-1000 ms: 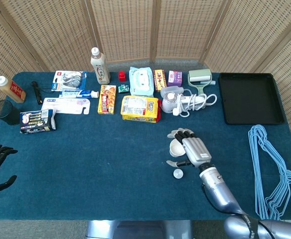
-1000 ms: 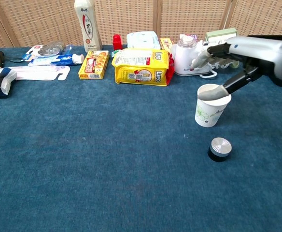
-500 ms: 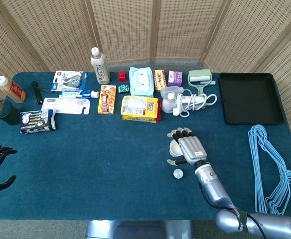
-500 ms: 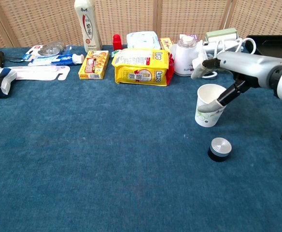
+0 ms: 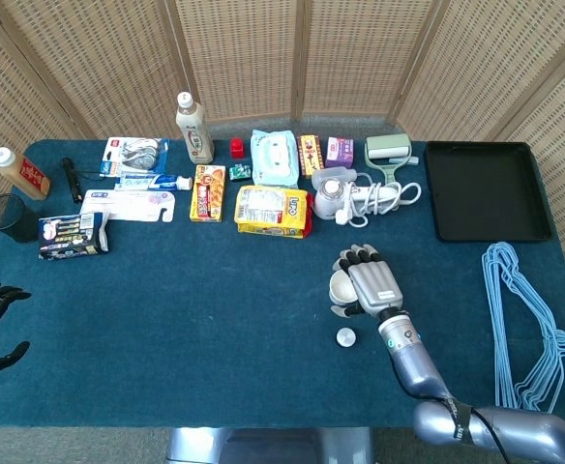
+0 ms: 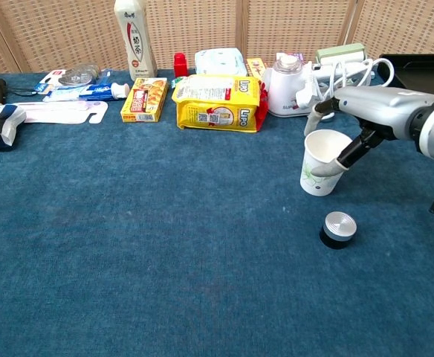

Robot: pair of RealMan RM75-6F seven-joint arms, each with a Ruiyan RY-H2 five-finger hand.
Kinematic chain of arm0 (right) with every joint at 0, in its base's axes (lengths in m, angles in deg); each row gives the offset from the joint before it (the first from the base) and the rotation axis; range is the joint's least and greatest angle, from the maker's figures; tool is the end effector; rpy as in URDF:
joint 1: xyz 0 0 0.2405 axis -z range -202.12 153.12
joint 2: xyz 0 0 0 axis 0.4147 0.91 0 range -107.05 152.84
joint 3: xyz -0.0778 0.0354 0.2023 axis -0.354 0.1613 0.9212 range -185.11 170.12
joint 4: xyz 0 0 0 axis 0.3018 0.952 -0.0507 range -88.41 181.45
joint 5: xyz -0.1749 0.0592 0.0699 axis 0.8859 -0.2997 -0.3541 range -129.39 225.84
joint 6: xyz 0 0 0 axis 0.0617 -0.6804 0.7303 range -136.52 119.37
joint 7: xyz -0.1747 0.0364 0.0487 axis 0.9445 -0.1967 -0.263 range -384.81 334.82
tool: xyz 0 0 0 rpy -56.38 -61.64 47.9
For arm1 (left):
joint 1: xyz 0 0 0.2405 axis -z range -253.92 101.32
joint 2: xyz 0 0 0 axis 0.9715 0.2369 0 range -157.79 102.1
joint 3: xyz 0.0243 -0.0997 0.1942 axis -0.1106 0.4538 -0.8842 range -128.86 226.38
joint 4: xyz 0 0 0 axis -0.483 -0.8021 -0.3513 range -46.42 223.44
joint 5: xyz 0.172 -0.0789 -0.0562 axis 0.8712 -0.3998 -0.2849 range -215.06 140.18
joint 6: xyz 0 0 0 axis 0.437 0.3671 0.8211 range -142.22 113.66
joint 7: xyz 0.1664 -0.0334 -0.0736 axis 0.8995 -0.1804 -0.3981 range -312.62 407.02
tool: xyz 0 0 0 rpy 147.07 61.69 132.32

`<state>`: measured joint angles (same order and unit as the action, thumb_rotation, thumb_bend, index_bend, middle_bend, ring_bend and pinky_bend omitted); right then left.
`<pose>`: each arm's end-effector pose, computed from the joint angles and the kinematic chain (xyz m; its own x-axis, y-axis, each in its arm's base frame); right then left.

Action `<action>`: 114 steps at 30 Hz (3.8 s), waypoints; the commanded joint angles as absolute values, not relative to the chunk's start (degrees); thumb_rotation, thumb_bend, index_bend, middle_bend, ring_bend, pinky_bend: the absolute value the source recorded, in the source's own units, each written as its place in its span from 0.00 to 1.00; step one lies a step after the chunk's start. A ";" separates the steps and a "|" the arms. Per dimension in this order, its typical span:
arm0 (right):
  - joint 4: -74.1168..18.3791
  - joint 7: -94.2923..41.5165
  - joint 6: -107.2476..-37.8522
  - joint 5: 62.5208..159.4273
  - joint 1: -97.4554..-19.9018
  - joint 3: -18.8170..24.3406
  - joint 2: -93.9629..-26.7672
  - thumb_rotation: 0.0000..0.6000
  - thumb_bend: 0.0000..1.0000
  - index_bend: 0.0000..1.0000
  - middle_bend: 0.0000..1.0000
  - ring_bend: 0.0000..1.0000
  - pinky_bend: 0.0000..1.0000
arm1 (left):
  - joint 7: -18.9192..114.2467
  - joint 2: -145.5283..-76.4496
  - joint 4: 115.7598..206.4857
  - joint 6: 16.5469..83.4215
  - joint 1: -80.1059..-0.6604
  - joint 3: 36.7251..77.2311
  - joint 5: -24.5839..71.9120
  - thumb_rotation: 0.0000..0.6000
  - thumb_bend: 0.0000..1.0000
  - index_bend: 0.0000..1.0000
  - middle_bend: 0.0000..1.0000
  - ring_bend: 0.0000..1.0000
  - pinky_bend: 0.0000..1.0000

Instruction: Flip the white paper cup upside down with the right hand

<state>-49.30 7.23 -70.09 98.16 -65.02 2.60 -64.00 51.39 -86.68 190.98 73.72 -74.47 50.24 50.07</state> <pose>-0.1216 -0.3331 -0.0115 0.4212 -0.3103 0.8522 -0.9031 -0.2300 0.3627 -0.2522 0.1980 0.1678 0.3879 0.0001 0.9217 0.9217 0.0078 -0.3879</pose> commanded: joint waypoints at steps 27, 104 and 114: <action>-47.20 -5.39 -68.23 99.47 -64.30 6.92 -66.34 0.73 0.27 0.53 0.31 0.20 0.09 | 50.32 -86.91 189.92 73.02 -74.04 50.08 50.04 1.00 0.18 0.28 0.28 0.17 0.18; -35.44 7.44 -65.80 116.56 -66.57 -3.07 -67.68 0.73 0.26 0.33 0.19 0.09 0.00 | 50.62 -86.81 190.49 73.39 -74.93 49.15 50.45 1.00 0.18 0.28 0.28 0.17 0.18; -33.86 10.47 -66.15 117.04 -66.49 -3.36 -69.07 0.74 0.26 0.34 0.19 0.09 0.00 | 49.91 -86.67 190.19 73.30 -75.16 48.95 50.22 1.00 0.18 0.28 0.28 0.17 0.18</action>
